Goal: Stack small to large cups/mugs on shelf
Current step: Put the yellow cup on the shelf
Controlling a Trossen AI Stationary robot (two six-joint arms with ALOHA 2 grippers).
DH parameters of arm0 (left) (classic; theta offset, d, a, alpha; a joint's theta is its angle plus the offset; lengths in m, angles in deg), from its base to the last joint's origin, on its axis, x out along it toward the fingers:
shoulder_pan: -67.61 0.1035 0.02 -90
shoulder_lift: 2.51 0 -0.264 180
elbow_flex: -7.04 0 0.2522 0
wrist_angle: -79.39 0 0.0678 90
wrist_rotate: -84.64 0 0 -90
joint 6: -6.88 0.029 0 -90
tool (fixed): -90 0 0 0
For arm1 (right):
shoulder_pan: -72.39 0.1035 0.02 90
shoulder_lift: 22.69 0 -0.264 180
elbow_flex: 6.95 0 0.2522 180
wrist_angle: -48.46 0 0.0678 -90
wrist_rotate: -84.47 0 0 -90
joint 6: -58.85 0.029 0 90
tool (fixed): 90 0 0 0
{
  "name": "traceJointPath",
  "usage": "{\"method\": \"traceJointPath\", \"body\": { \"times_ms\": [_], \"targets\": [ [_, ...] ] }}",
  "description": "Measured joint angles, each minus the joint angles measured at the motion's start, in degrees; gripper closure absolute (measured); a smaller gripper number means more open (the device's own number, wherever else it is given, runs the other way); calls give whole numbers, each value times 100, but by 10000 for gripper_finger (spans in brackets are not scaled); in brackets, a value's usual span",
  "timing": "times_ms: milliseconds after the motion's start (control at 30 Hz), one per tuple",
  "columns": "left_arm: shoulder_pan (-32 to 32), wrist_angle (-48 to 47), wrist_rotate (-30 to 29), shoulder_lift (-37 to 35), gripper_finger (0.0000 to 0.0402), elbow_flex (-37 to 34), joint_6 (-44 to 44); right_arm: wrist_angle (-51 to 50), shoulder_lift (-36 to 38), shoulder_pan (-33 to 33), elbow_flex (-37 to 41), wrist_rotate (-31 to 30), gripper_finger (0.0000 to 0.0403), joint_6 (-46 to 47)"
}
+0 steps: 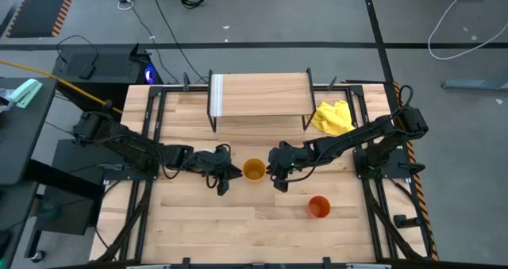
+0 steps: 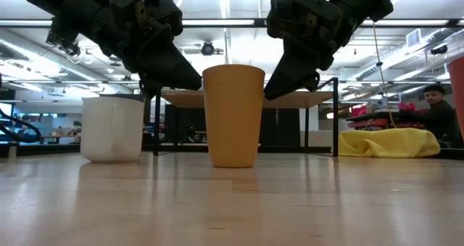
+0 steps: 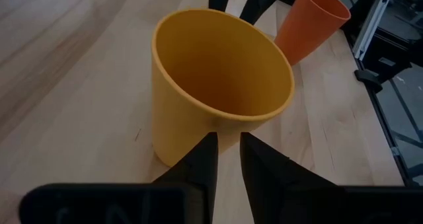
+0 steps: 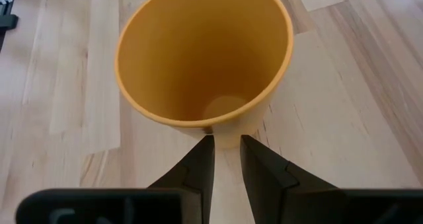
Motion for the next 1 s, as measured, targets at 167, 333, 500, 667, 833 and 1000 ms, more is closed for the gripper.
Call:
{"method": "traceJointPath", "body": {
  "times_ms": [167,333,500,667,833,1000],
  "targets": [
    [0,-6,1,0,325,0,-2,0,0,55,0,27,321,-2],
    [0,-8,4,0,328,0,-2,0,2,133,0,36,321,-2],
    [0,-8,5,0,324,0,-4,143,4,149,0,31,321,-45],
    [-2,-15,5,0,324,0,-3,205,4,149,0,31,321,-129],
    [-3,93,9,5,324,0,2,191,4,146,2,30,321,-129],
    [17,225,114,236,318,73,13,142,9,146,7,28,321,-129]
  ]
}}
